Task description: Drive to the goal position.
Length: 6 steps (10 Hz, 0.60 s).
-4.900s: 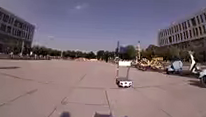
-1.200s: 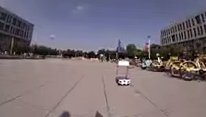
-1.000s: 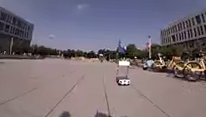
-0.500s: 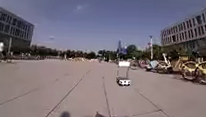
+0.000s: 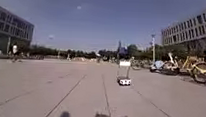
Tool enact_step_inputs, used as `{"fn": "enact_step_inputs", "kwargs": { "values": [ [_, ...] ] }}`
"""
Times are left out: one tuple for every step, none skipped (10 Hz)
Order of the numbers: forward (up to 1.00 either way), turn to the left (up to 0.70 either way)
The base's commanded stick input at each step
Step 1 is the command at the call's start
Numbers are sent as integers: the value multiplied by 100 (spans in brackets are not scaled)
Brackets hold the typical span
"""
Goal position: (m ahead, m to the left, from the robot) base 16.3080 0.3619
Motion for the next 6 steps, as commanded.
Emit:
{"fn": "enact_step_inputs", "kwargs": {
  "values": [
    [100, 0],
    [100, 0],
    [100, 0],
    [100, 0],
    [100, 0],
    [100, 0]
  ]
}}
